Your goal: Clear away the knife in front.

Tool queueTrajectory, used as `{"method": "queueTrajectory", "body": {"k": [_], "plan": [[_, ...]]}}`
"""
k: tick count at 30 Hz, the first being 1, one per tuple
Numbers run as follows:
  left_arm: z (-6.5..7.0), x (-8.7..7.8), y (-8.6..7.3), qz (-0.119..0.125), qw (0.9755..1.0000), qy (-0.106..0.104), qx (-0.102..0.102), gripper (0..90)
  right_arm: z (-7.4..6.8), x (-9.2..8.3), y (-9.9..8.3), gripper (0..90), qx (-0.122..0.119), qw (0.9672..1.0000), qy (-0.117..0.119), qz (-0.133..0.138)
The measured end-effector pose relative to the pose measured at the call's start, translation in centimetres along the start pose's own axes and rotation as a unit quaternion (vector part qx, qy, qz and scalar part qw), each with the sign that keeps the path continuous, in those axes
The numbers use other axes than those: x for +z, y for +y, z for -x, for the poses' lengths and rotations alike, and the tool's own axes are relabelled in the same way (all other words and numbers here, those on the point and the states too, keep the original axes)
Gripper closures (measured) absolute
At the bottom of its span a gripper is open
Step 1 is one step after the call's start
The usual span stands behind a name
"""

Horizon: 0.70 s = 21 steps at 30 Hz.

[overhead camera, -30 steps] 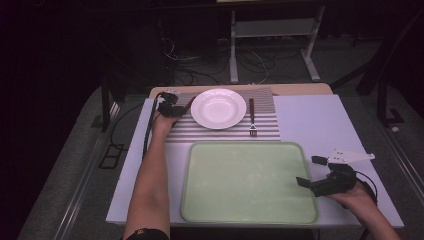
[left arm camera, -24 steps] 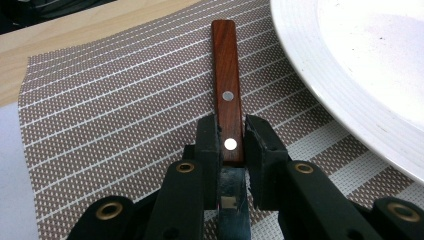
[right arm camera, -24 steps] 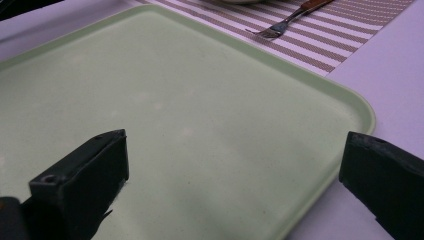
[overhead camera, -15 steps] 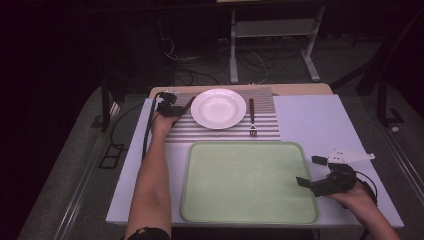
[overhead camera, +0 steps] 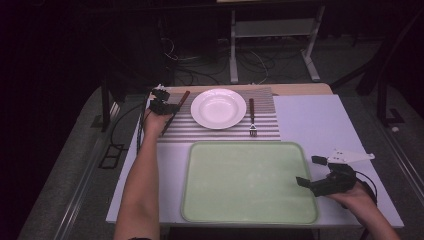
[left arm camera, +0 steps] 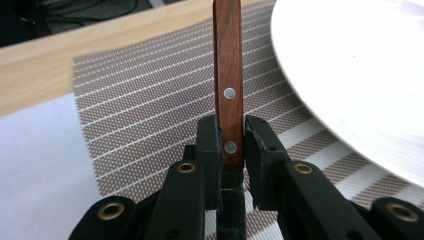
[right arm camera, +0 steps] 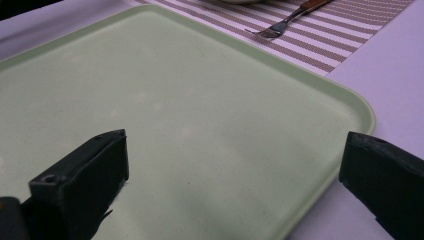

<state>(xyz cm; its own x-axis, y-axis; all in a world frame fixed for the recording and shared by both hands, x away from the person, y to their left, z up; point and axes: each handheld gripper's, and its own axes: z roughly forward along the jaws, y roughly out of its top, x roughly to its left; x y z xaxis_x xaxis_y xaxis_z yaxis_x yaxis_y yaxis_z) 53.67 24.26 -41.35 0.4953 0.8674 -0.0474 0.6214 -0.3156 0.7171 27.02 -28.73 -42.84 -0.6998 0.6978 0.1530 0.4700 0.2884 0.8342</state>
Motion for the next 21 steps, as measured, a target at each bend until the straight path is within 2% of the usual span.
{"method": "queueTrajectory", "body": {"k": [6,11,13,21], "plan": [[0.9,-2.1,-0.2,0.007,0.9999,-0.013,0.006,77.2,0.0,0.0,0.0,0.0,0.000,1.0000,0.000,0.001],[2.1,-3.9,-0.7,0.012,0.9994,-0.032,0.012,77.2,-0.1,0.0,0.0,0.0,0.000,1.0000,0.000,0.001],[2.9,-4.5,-1.1,0.015,0.9989,-0.042,0.014,77.2,-0.1,0.0,0.0,0.0,0.000,1.0000,0.000,0.001],[6.4,-6.5,-2.5,0.010,0.9964,-0.070,0.046,77.2,-0.1,0.0,0.0,0.0,-0.001,1.0000,0.001,0.001]]}}
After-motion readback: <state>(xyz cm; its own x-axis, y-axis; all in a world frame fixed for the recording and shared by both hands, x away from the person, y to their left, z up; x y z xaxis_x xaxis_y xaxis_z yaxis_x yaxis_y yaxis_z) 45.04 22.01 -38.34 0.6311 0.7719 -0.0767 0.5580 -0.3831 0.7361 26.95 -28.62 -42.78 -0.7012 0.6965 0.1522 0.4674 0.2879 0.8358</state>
